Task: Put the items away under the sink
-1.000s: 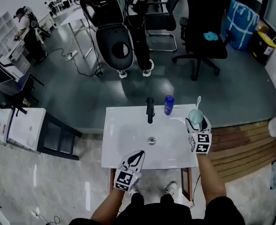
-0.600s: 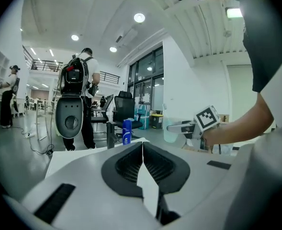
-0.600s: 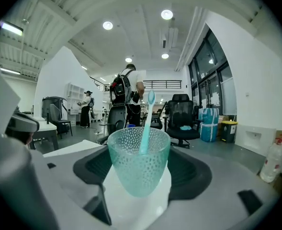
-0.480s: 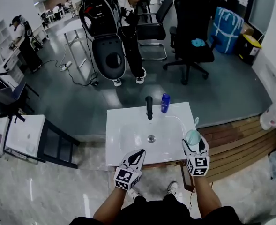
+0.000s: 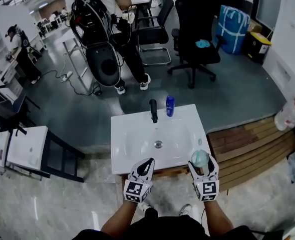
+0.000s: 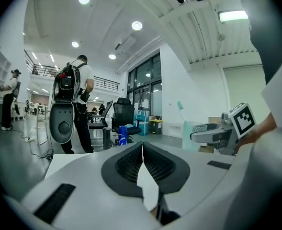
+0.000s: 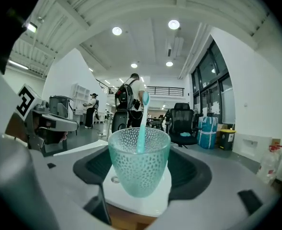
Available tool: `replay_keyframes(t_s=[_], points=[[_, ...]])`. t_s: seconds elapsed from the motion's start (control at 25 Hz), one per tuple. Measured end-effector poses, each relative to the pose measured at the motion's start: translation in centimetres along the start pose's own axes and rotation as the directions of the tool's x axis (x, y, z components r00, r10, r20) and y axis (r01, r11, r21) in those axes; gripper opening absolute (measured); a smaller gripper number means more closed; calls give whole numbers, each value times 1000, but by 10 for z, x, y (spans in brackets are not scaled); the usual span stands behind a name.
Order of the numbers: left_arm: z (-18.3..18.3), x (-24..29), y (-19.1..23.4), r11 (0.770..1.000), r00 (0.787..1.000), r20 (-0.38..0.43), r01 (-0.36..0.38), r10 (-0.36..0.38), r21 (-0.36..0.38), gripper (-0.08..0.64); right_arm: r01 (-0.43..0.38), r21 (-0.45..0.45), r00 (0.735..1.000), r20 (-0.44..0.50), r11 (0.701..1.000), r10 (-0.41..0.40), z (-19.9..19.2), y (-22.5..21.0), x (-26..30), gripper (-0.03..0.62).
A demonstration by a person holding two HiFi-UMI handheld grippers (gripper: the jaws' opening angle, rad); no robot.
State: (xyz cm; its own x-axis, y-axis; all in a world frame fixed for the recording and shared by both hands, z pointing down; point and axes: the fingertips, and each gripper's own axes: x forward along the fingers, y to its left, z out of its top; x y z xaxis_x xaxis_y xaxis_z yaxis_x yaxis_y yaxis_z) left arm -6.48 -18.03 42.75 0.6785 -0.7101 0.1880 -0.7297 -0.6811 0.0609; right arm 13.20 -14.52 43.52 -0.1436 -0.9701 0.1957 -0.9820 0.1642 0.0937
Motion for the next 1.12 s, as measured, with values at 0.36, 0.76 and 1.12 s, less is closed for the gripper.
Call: replay_keyframes(t_s=[0.36, 0.76, 1.12], points=[[-19, -14, -57, 992, 992, -18, -122, 121, -45, 21, -127, 8, 992, 17, 992, 127, -22, -1, -39, 370], [-54, -24, -83, 986, 986, -62, -160, 157, -42, 21, -220, -44, 975, 34, 975, 221, -49, 16, -43, 370], [-131, -28, -48, 984, 984, -32, -177, 176, -16, 21, -202, 27, 979, 41, 979, 200, -116, 59, -37, 370]])
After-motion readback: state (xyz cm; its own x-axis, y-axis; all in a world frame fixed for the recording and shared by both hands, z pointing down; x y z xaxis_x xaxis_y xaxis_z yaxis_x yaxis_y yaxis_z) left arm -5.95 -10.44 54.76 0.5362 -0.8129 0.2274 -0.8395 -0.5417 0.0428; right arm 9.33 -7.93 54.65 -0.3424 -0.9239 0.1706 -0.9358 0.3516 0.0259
